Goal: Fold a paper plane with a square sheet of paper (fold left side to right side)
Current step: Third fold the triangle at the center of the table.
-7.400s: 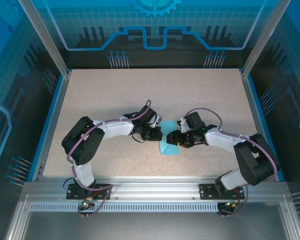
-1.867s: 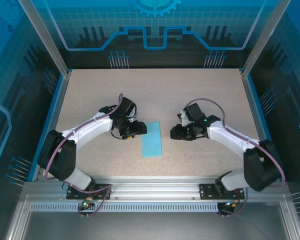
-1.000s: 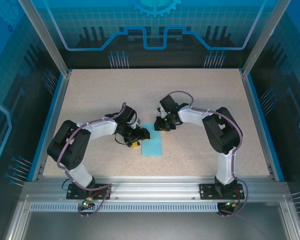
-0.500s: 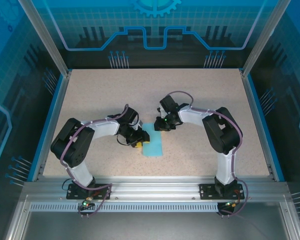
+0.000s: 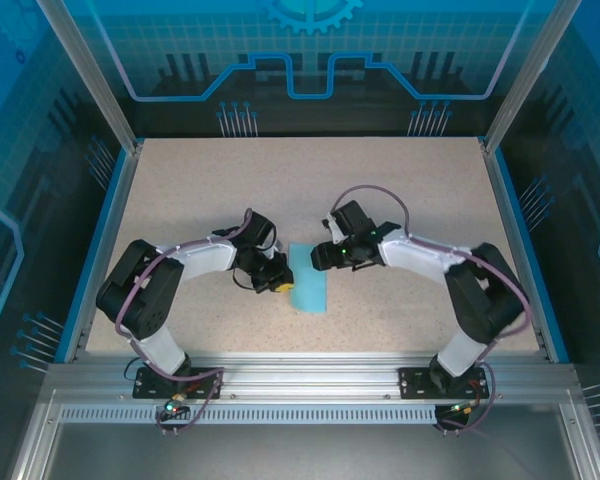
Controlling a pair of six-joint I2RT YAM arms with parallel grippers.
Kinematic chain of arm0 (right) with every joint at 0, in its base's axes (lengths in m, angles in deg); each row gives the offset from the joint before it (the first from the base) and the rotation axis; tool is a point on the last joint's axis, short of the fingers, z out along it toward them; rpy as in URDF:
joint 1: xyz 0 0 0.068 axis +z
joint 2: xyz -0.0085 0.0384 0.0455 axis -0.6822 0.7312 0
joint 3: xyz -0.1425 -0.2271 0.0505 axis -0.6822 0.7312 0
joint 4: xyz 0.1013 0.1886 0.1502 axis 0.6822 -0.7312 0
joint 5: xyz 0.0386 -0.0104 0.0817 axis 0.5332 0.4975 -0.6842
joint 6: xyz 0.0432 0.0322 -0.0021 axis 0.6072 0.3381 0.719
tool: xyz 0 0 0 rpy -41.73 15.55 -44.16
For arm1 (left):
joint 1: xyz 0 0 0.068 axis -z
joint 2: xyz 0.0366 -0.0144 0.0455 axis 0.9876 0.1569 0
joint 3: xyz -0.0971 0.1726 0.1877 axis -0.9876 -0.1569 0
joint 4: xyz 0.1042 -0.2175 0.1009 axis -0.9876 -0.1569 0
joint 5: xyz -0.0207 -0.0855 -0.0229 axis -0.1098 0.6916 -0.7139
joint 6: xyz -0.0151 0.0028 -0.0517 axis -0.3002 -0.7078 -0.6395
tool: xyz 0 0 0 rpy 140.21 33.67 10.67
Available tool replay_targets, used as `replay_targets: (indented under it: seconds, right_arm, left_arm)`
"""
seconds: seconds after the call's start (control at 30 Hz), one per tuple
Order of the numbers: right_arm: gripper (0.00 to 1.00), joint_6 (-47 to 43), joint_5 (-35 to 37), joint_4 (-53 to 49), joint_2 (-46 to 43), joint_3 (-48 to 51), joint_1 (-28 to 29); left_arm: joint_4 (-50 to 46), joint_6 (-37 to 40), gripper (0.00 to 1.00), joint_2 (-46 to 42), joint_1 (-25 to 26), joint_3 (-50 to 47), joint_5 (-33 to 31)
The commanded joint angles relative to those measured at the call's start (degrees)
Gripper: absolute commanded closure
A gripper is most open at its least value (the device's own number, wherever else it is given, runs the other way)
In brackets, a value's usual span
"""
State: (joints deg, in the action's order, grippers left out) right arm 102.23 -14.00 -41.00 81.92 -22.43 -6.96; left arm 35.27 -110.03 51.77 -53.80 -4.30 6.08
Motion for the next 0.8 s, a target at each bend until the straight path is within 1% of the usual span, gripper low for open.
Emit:
replay_targets:
  seconds: [0.0,0.17,0.27,0.33,0.47,0.67,0.77]
  right_arm:
    - [0.29,-3.7,5.1,1.6,-7.0,5.2,5.2]
    - [0.13,-4.3,9.7,5.0,-16.7,15.1,14.8]
    - [0.05,-5.3,11.7,7.3,-18.5,18.0,20.6]
    - [0.00,-6.7,13.1,7.8,-17.8,18.1,23.7]
    - [0.00,-9.5,15.4,5.9,-12.9,14.4,27.0]
    - [0.01,-12.5,15.8,5.6,-5.7,8.7,27.3]
    - [0.08,-13.0,16.1,6.2,-4.0,7.4,27.3]
  left_arm:
    - [-1.0,-2.8,0.96,-1.4,0.3,-0.6,2.8]
    - [-0.9,-4.1,0.97,-0.8,0.5,-0.3,4.3]
    - [-0.6,-4.4,0.98,-0.5,0.5,-0.3,4.6]
    - [-0.8,-4.4,0.98,-0.4,0.5,-0.2,4.8]
    - [-1.2,-4.4,0.98,-0.2,0.5,0.0,4.8]
    - [-1.6,-4.3,0.98,0.2,0.5,0.5,5.3]
    - [-2.3,-3.9,0.98,0.2,0.5,0.7,5.3]
